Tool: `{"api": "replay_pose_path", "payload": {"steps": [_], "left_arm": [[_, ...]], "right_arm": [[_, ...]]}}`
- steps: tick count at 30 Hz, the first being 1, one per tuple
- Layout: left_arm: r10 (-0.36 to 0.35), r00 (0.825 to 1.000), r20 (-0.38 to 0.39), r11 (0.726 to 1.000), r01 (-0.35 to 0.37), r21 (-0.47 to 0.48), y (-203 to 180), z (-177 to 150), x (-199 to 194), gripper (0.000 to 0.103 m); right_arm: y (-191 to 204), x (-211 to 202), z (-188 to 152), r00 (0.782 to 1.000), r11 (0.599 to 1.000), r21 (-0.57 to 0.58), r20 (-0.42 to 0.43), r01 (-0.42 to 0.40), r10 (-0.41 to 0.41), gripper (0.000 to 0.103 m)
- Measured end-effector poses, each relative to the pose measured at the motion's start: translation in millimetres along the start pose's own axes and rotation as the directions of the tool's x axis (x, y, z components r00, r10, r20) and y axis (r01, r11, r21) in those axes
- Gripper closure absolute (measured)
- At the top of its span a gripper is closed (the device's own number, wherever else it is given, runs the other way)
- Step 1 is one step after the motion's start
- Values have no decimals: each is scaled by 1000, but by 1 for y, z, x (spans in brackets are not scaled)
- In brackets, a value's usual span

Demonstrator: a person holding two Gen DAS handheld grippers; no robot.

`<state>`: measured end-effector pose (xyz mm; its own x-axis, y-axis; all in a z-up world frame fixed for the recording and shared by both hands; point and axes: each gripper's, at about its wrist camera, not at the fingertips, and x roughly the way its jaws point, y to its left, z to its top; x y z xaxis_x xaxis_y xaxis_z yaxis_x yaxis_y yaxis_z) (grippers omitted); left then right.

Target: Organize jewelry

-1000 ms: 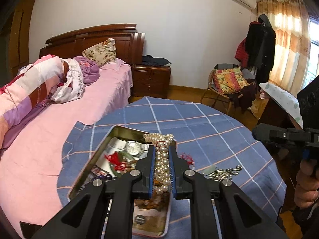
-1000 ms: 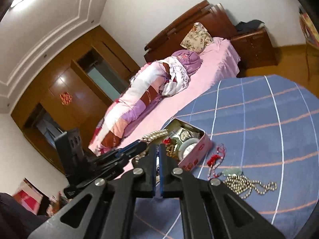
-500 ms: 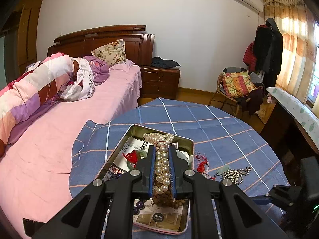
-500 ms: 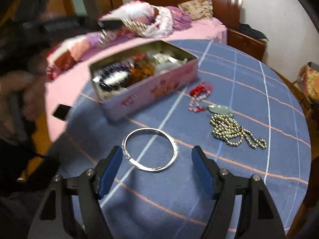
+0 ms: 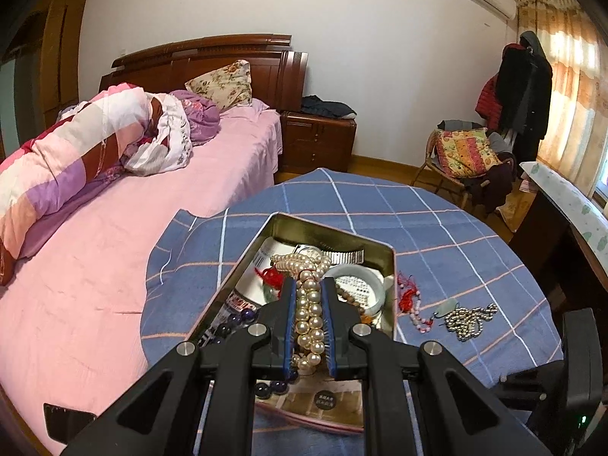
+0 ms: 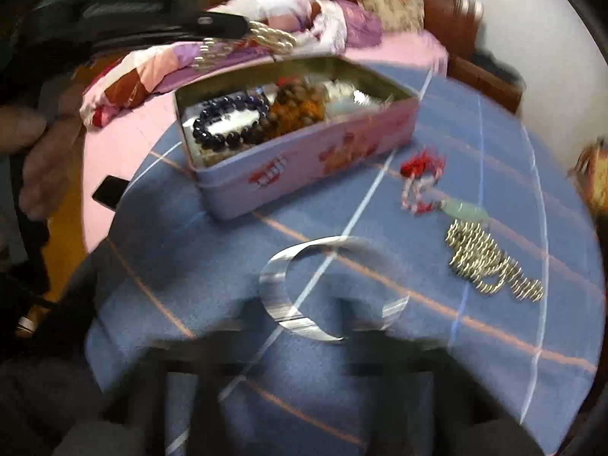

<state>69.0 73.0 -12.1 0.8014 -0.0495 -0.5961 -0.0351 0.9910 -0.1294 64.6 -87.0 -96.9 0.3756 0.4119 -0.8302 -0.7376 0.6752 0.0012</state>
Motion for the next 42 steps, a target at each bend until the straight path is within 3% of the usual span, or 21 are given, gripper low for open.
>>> {"api": "replay_pose_path", "payload": {"steps": [2,8,12,26,30,37,39,41,42], "left_arm": [[0,1000,-4,1000,0,-4,2,-1,1,91],[3,1000,-11,1000,-3,-2,4,-2,4,91],[5,1000,-18,1000,-5,4,5,-2,7,91],[19,1000,-16,999,-19,32,13,2,16,91],[18,999,-50,999,-16,41,13,-4,27,91],[47,997,-64,998,-44,55,13,-7,31,90],[52,996,-71,997,-48,64,11,-7,31,82],[70,996,-63,996,-66,68,10,-7,29,52],[78,995,-54,995,-74,70,10,-8,27,45]], "right_arm": [[-1,0,-1,1000,1000,-16,1,10,-10,90],[3,1,0,1000,999,-42,-8,1,-2,99],[3,-14,5,998,999,-39,52,23,-21,99],[-18,-65,85,969,1000,-17,246,13,-9,98],[-7,-51,114,960,998,-58,281,-1,17,98],[-8,8,141,971,998,-36,234,-45,53,98],[-11,16,141,974,998,-32,217,-53,59,97],[-14,20,139,975,998,-18,215,-56,58,96],[-17,19,138,973,998,-12,220,-65,66,96]]}}
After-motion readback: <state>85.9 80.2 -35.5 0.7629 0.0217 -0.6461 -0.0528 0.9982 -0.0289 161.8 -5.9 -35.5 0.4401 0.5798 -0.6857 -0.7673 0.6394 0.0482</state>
